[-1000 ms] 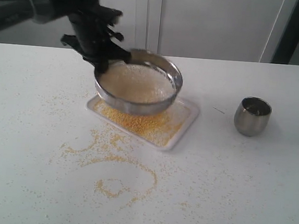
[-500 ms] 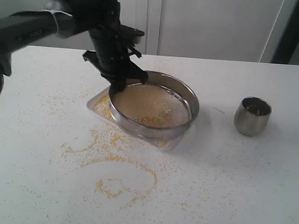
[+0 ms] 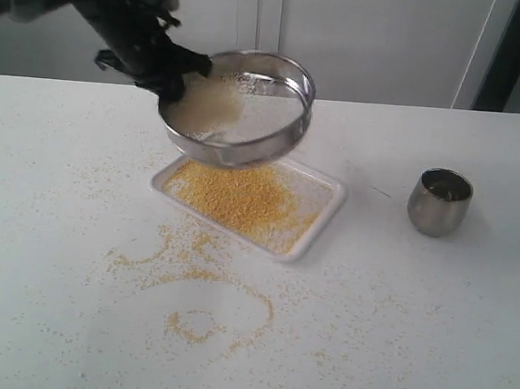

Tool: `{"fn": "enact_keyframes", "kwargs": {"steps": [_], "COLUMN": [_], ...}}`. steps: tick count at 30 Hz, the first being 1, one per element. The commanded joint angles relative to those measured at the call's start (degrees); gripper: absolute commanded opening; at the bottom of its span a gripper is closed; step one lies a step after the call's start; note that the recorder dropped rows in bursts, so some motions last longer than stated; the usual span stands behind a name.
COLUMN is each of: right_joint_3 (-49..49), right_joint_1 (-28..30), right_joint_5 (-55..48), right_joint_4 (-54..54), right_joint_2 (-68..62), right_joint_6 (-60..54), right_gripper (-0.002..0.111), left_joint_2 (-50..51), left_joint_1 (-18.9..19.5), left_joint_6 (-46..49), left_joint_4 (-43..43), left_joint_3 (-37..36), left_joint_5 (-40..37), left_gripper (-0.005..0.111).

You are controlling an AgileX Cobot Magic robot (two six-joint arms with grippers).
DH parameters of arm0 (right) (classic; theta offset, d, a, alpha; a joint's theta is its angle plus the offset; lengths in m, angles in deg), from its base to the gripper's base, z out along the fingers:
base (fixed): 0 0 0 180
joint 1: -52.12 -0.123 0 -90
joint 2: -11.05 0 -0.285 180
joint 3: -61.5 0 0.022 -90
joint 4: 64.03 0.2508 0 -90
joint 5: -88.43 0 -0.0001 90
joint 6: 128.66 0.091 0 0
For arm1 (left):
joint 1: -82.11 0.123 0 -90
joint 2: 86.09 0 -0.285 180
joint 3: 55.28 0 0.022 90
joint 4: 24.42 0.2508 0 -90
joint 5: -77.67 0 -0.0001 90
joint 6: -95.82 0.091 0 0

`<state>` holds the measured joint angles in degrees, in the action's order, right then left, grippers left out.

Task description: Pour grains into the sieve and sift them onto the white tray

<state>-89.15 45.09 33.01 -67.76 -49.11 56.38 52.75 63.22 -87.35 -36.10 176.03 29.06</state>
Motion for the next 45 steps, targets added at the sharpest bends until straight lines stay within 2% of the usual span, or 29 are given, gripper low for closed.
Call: {"fn": "enact_keyframes", "kwargs": {"steps": [1, 2, 3, 6, 8, 11, 13, 15, 18, 19, 21, 23, 24, 26, 27, 29, 30, 31, 35, 45], "right_joint_3": [0.0, 0.0, 0.0, 0.0, 0.0, 0.0, 0.0, 0.0, 0.0, 0.0, 0.0, 0.0, 0.0, 0.0, 0.0, 0.0, 0.0, 0.0, 0.0, 0.0], "right_joint_1": [0.1, 0.1, 0.1, 0.1, 0.1, 0.1, 0.1, 0.1, 0.1, 0.1, 0.1, 0.1, 0.1, 0.1, 0.1, 0.1, 0.1, 0.1, 0.1, 0.1], "right_joint_5": [0.2, 0.2, 0.2, 0.4, 0.4, 0.4, 0.4, 0.3, 0.3, 0.3, 0.4, 0.4, 0.4, 0.4, 0.4, 0.3, 0.3, 0.3, 0.3, 0.3], "right_joint_4": [-0.1, -0.1, -0.1, 0.0, 0.0, 0.0, 0.0, 0.0, 0.0, 0.0, 0.0, 0.0, 0.0, 0.0, 0.0, 0.0, 0.0, 0.0, 0.0, 0.0], "right_joint_2": [0.2, 0.2, 0.2, 0.2, 0.2, 0.2, 0.2, 0.2, 0.2, 0.2, 0.2, 0.2, 0.2, 0.2, 0.2, 0.2, 0.2, 0.2, 0.2, 0.2], "right_joint_6": [-0.3, -0.3, -0.3, -0.3, -0.3, -0.3, -0.3, -0.3, -0.3, -0.3, -0.3, -0.3, -0.3, -0.3, -0.3, -0.3, -0.3, -0.3, -0.3, -0.3], "right_gripper": [0.000, 0.000, 0.000, 0.000, 0.000, 0.000, 0.000, 0.000, 0.000, 0.000, 0.000, 0.000, 0.000, 0.000, 0.000, 0.000, 0.000, 0.000, 0.000, 0.000], "left_joint_2": [1.5, -0.3, -1.5, -3.1, -1.7, 1.7, 2.2, 1.1, -1.0, -1.1, -0.2, 1.2, 2.2, 2.5, 2.1, 1.0, 0.2, -0.3, -1.4, 0.4], "left_joint_1": [-7.4, -5.5, -4.0, -0.5, -0.9, -5.6, -8.1, -8.1, -4.2, -2.6, -0.9, -2.1, -3.9, -6.3, -7.5, -7.8, -6.9, -5.8, -2.6, -2.6], "left_joint_6": [1.7, -3.9, -5.5, -5.5, -3.2, 3.2, 4.0, 2.6, -4.8, -7.2, -6.6, 0.6, 5.1, 6.6, 6.1, 1.4, -3.3, -7.3, -8.2, -5.6], "left_joint_4": [3.3, 9.6, 10.4, 4.8, -0.9, -6.3, -2.5, 4.3, 12.2, 11.2, 2.8, -7.2, -10.2, -7.8, -2.3, 7.5, 13.6, 16.1, 12.4, 6.7], "left_joint_3": [-0.4, 0.6, 0.9, 0.3, -1.3, -2.7, -2.5, -1.5, -0.5, -0.6, -1.3, -2.2, -2.2, -2.2, -1.8, -0.8, -0.5, -0.2, -0.3, -1.2], "left_joint_5": [-1.8, -2.0, -2.4, -2.8, -0.7, -0.7, -1.0, -0.7, -1.0, -1.7, -2.5, -2.2, -2.2, -2.1, -2.0, -2.3, -3.1, -3.8, -6.3, -2.2], "left_gripper": [0.000, 0.000, 0.000, 0.000, 0.000, 0.000, 0.000, 0.000, 0.000, 0.000, 0.000, 0.000, 0.000, 0.000, 0.000, 0.000, 0.000, 0.000, 0.000, 0.000]}}
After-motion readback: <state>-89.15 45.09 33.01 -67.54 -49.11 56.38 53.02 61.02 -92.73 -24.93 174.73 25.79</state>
